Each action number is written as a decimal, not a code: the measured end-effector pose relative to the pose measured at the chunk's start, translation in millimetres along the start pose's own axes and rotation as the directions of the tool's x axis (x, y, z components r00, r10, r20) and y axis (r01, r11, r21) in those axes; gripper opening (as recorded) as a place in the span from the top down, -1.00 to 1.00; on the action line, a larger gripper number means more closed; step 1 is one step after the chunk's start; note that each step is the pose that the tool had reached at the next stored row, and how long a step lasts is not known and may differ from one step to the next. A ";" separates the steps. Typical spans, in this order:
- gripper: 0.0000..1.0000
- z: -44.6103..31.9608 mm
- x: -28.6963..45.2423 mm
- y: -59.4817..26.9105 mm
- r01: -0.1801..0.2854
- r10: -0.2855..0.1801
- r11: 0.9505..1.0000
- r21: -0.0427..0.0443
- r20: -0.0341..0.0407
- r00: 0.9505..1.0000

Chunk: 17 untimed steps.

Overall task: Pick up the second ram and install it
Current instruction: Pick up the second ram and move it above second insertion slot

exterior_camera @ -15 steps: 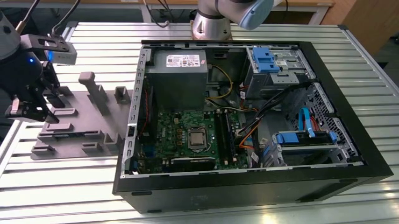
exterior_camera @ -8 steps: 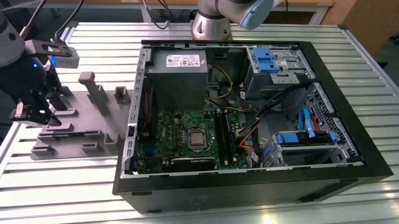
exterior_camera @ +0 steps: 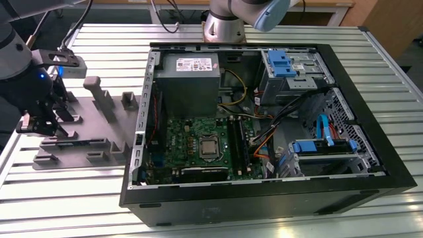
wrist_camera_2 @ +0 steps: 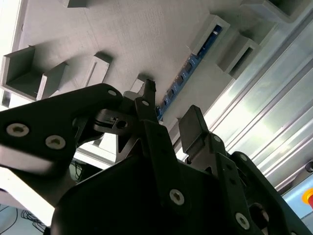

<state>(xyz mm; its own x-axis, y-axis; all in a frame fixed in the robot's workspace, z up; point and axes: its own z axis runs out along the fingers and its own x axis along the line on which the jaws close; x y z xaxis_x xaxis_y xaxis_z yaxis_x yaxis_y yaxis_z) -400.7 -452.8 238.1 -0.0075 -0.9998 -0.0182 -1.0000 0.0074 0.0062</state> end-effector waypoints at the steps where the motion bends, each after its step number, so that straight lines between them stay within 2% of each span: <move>1: 0.06 0.1 0.1 0.0 0.000 0.000 1.000 0.000 0.000 1.000; 6: 0.06 1.5 2.8 0.3 0.003 -0.003 1.000 0.000 0.000 1.000; 17: 0.06 14.0 11.1 0.7 0.028 -0.028 1.000 0.000 0.000 1.000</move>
<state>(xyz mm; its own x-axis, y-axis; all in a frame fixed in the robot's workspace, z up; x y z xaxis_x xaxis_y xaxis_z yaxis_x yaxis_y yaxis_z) -401.6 -463.7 223.9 0.0202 -0.9996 -0.0183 -0.9998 -0.0203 0.0061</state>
